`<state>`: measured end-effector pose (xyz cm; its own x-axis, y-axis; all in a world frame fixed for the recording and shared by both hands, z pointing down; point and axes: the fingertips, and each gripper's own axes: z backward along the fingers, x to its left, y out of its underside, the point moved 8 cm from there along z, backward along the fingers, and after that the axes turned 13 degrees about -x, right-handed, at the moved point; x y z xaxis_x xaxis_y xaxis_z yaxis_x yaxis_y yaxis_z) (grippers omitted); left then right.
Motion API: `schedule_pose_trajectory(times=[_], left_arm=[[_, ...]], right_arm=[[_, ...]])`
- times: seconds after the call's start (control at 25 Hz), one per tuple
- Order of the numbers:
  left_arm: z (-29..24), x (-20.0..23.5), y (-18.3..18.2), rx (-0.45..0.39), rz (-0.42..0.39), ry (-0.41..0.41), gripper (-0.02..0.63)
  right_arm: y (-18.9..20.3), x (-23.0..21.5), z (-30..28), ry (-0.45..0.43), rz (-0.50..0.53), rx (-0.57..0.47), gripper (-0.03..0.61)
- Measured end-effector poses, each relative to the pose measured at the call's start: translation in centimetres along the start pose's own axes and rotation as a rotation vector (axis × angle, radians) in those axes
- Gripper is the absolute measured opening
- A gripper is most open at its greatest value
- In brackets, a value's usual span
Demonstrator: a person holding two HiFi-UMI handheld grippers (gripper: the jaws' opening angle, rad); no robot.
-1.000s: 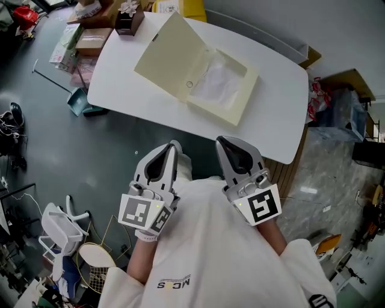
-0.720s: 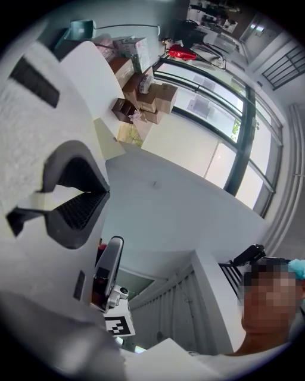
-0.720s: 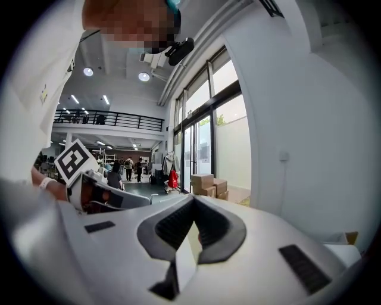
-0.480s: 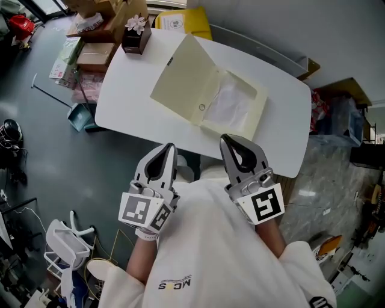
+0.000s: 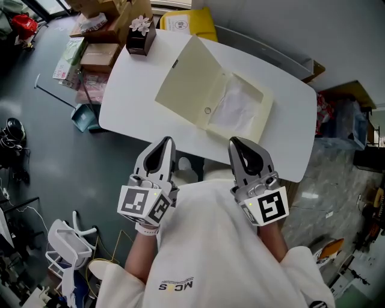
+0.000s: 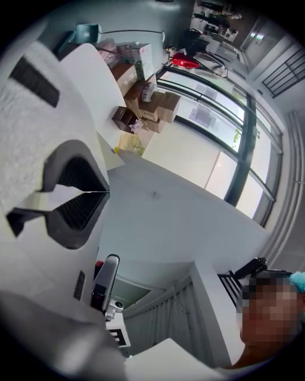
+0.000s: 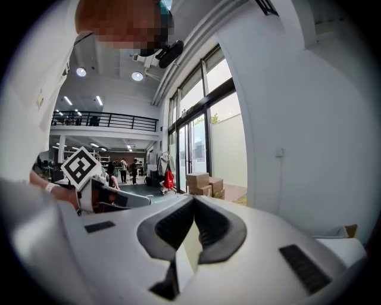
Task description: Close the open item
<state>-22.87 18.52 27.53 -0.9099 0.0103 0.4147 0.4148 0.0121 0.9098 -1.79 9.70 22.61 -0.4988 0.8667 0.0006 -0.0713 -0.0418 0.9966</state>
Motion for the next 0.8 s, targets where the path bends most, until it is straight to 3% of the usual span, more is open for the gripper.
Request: schedule_pose_trajectory(times=[0.8], left_arm=[[-6.0,9.0,4.7,0.002,0.065,-0.211,0.033]], right_arm=[[4.2,-0.7,-3.1,-0.054,-0.078,0.1,0.015]])
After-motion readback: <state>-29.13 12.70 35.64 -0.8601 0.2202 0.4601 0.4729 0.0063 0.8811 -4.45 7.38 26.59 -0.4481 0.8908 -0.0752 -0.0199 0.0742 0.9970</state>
